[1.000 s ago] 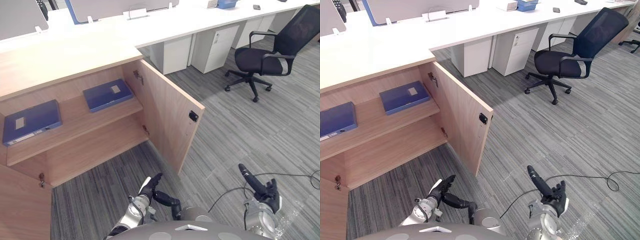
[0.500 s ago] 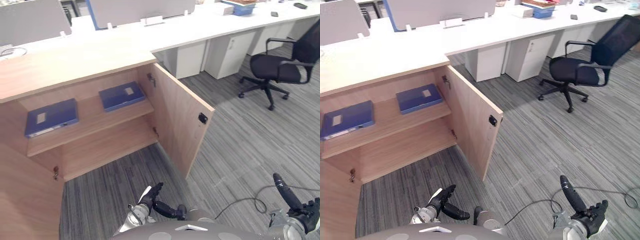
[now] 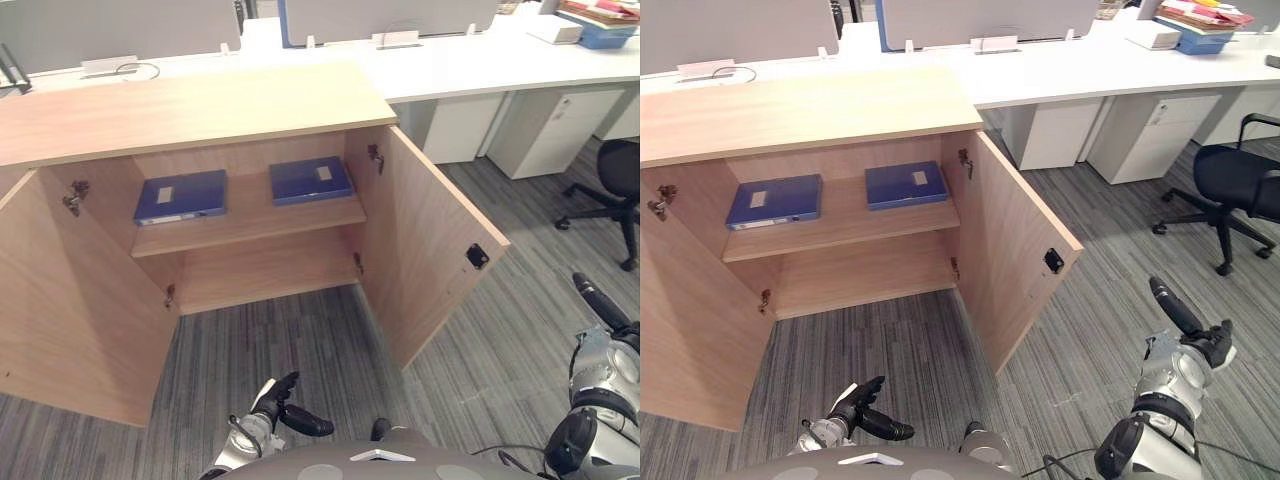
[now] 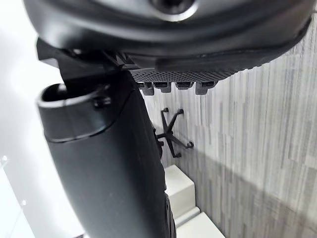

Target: Walk over to the cabinet, pick up the folder, carry it to the office cabinet, place the folder inside the office cabinet, then close the office cabinet door

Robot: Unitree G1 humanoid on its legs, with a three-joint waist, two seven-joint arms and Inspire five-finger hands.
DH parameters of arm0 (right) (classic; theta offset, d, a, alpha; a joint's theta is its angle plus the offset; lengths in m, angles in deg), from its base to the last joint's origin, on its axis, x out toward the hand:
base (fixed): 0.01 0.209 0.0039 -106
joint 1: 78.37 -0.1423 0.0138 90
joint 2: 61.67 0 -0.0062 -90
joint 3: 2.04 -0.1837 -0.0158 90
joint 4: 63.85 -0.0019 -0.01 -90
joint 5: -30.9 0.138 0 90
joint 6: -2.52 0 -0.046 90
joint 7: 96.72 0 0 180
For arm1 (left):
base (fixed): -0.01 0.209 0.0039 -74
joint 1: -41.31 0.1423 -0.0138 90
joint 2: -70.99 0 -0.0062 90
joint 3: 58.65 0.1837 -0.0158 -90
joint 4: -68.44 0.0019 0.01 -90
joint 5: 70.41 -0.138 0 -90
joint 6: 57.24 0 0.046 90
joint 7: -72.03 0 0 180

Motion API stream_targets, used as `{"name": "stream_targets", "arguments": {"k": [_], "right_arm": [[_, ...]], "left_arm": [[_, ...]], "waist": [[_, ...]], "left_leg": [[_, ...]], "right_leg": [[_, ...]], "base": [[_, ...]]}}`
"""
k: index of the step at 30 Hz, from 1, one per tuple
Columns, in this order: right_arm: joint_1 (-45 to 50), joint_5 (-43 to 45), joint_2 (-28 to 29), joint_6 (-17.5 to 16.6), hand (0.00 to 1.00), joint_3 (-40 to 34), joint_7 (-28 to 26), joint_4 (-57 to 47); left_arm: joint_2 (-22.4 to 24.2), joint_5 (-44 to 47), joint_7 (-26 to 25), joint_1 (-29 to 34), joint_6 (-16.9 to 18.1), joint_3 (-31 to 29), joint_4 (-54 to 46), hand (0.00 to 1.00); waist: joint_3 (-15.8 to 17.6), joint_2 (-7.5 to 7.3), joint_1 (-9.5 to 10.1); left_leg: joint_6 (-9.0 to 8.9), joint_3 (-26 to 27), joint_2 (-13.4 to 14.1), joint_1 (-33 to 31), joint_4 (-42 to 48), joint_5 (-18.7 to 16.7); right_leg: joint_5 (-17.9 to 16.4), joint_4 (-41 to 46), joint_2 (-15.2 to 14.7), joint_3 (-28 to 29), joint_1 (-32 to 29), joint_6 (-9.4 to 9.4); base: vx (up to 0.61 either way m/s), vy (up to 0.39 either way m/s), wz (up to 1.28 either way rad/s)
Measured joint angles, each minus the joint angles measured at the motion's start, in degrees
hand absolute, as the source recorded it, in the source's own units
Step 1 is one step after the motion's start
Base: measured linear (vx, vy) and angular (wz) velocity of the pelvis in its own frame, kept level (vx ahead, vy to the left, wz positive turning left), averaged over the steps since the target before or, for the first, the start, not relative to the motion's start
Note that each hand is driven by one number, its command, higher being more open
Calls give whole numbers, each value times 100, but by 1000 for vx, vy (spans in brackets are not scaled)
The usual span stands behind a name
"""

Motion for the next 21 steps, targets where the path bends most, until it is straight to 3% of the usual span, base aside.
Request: {"name": "stream_targets", "arguments": {"k": [8, 15, 21], "right_arm": [[-271, -32, -28, 62, 100, 1116, -227, 176], [-429, -123, -25, 125, 100, 2021, -419, 205], [-550, -577, 3, 134, 100, 3214, -493, 118]], "left_arm": [[-12, 297, -101, 60, 4, -286, 93, 100], [-18, 383, -97, 75, 5, -294, 87, 100], [-81, 477, -97, 67, 5, -264, 81, 100]], "waist": [[-51, 94, -2], [-58, 104, 12], [-44, 73, -10]], "left_leg": [[84, -375, -128, -148, -226, 134], [141, -570, -192, -212, -318, 181], [141, -568, -173, -266, -320, 181]], "right_leg": [[9, -46, -96, -182, -58, 8], [40, -133, -164, -315, -35, 49], [166, -332, -112, -313, -3, 67]], "base": [[32, 26, 22], [19, 28, 13], [-1, -2, -2]]}}
